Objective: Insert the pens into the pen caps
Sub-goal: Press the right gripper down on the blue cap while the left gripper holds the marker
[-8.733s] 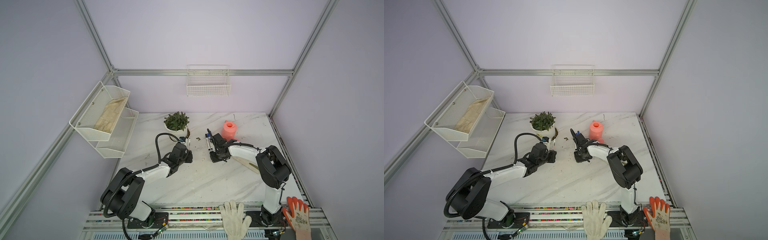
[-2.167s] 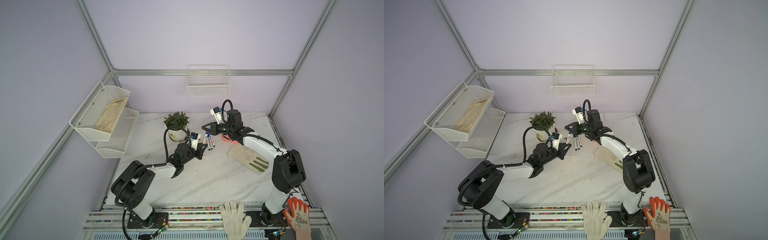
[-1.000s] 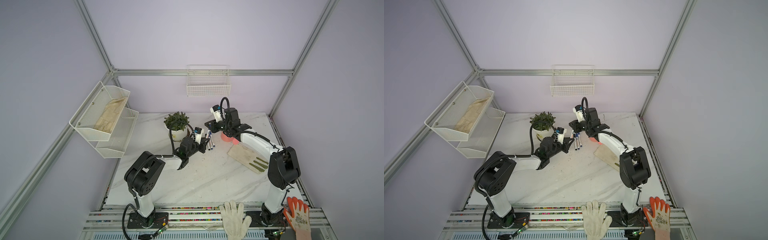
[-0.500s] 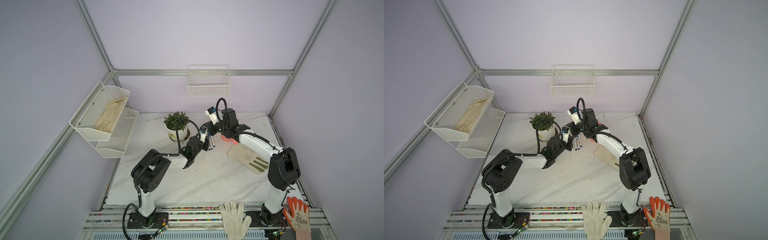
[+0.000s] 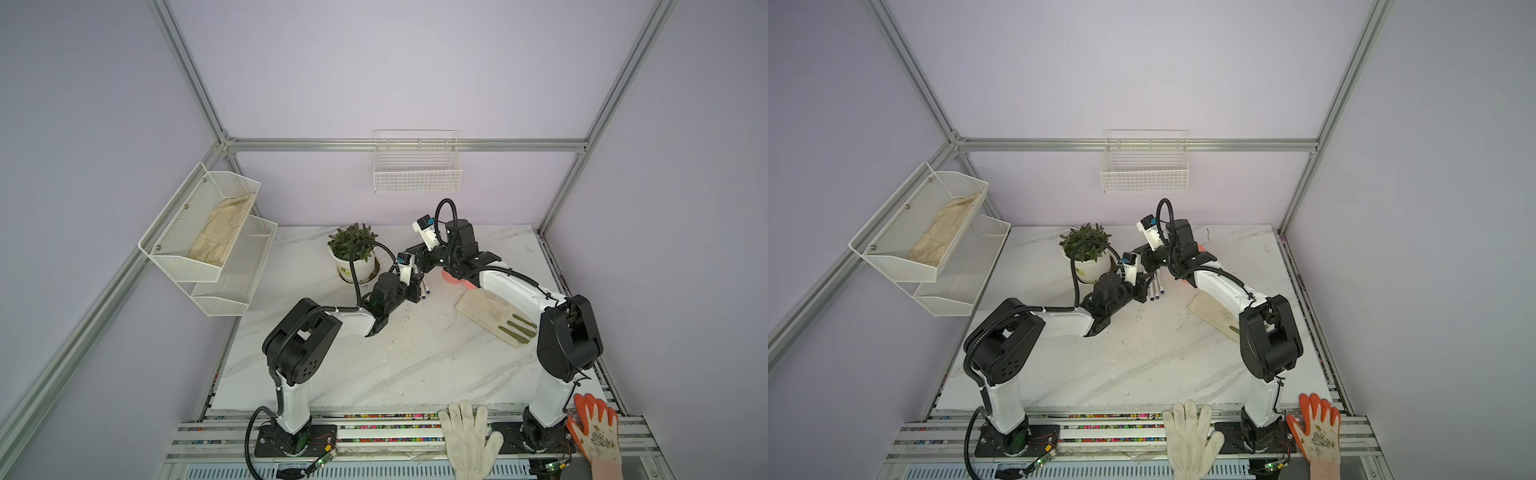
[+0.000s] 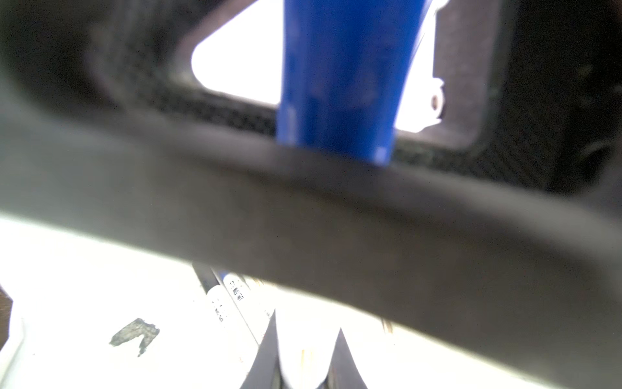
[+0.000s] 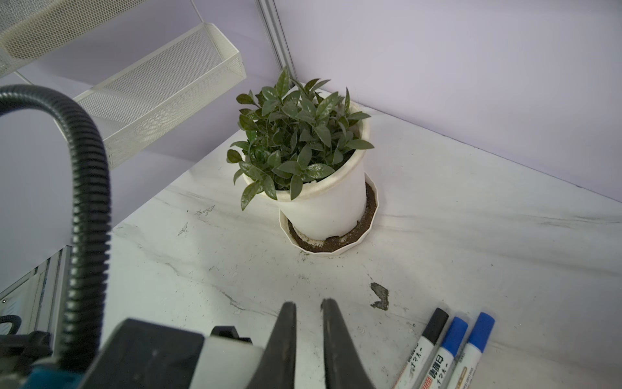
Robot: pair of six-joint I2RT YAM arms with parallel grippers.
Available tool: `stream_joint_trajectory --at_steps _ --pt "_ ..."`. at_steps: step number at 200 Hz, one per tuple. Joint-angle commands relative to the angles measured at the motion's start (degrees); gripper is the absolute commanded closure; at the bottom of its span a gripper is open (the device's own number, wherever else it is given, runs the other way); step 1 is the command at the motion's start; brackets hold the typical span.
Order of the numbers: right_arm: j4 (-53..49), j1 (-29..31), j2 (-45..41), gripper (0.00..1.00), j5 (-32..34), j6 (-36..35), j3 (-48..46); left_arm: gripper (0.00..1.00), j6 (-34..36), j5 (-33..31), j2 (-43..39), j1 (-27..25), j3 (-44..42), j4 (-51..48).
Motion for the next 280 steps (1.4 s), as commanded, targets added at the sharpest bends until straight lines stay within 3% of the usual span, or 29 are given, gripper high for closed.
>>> stream_joint_trajectory --at_steps 1,30,83,115,157,188,231,280 --pt "-34.1 -0.5 4.9 1.00 -3.4 3.1 -9.9 1.00 -6.9 -18.1 -11.6 12.5 21.1 37.8" --pt "-34.3 -1.0 4.7 1.00 -2.5 3.4 -10.1 1.00 -5.0 -19.8 -13.5 14.2 18.6 38.1" --pt "-37.9 0.2 6.0 1.00 11.7 2.2 -9.7 1.00 -3.8 -19.8 -13.9 15.6 17.4 37.1" --pt "-37.6 0.8 6.1 1.00 10.3 2.1 -10.1 1.00 -3.1 -18.5 -13.5 16.7 18.8 35.7" --pt "-38.2 2.8 6.5 1.00 13.1 2.0 -10.5 1.00 -2.1 -16.9 -11.6 17.3 21.5 33.9" --pt "-34.9 -1.5 2.8 1.00 2.2 2.4 -8.8 1.00 -2.4 -16.5 -12.8 17.1 18.5 30.3" --pt "-29.6 -3.1 -1.3 1.00 -12.6 3.9 -8.2 1.00 -3.3 -16.2 -18.5 13.2 1.4 26.3" --pt "-28.2 -3.1 -0.4 1.00 -14.7 5.5 -9.8 1.00 -3.3 -20.6 -22.2 7.3 -11.1 26.0"
